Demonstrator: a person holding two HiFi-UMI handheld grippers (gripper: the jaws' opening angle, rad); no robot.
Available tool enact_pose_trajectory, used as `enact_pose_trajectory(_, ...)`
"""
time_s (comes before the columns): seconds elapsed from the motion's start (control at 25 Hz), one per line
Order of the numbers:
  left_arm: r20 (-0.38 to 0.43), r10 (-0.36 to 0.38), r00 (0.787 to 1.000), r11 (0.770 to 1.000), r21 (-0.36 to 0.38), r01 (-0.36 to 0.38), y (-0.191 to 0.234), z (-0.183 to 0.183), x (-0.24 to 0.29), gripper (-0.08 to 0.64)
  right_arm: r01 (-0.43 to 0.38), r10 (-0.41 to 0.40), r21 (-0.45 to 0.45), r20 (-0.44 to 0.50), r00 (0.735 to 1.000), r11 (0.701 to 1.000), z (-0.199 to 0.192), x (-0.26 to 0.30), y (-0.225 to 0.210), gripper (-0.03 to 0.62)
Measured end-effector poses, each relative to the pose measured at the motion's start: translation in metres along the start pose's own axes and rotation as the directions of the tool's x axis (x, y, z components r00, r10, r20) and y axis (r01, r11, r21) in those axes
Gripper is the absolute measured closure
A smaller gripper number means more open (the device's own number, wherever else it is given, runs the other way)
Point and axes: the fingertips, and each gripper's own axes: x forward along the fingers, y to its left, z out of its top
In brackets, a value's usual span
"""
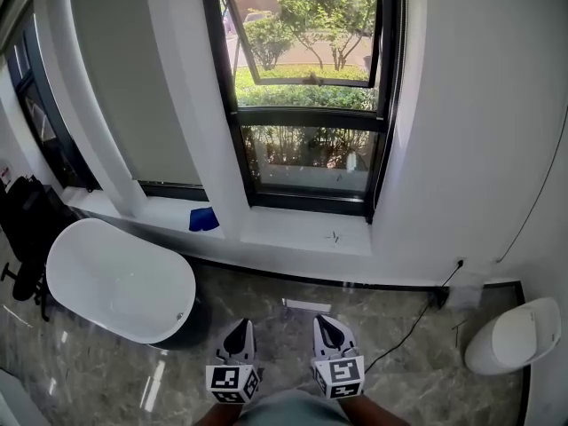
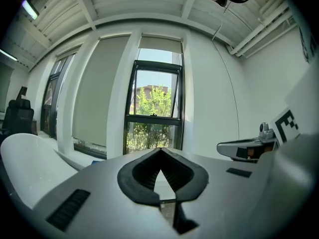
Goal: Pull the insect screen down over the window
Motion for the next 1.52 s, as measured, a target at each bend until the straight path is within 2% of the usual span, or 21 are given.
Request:
enact_pose_trajectory(0.32,-0.011,-0.018,1.000,1.000,0.018,0.018,0.009,0.004,0.016,0.546,0.013,-0.013,0.011,-0.008,1.000,1.000,-0.002,0.021,-0.004,0.595)
enact_pose_trajectory(0.64,-0.019,-0.106,0.994,0.994,0.027,0.107,0.021,0.014,0.094,0.546,0.092,-0.092,-0.012,-0.038,0.995,0.996,0.005,0.065,-0.036,0.595)
enact_pose_trajectory(0.8,-0.021,-0.142,0.990,0.989,0.047,0.143,0.035,0.021,0.143,0.546,0.113,-0.115,-0.035,-0.048,0.992,0.993,0.014,0.114,-0.053,0.595)
enact_pose_trajectory(1.08,-0.030,-0.167,0.986,0.985,0.043,0.168,0.085,0.035,0.234,0.546,0.124,-0.129,-0.076,-0.071,0.989,0.989,0.034,0.220,-0.074,0.595)
enact_pose_trajectory(1.28,-0.007,-0.195,0.981,0.978,0.075,0.195,0.127,0.066,0.296,0.546,0.161,-0.166,-0.091,-0.050,0.985,0.983,0.062,0.299,-0.093,0.595)
enact_pose_trajectory(1.52,0.023,-0.206,0.978,0.976,0.071,0.204,0.151,0.094,0.356,0.546,0.210,-0.210,-0.096,0.009,0.978,0.973,0.098,0.350,-0.121,0.595)
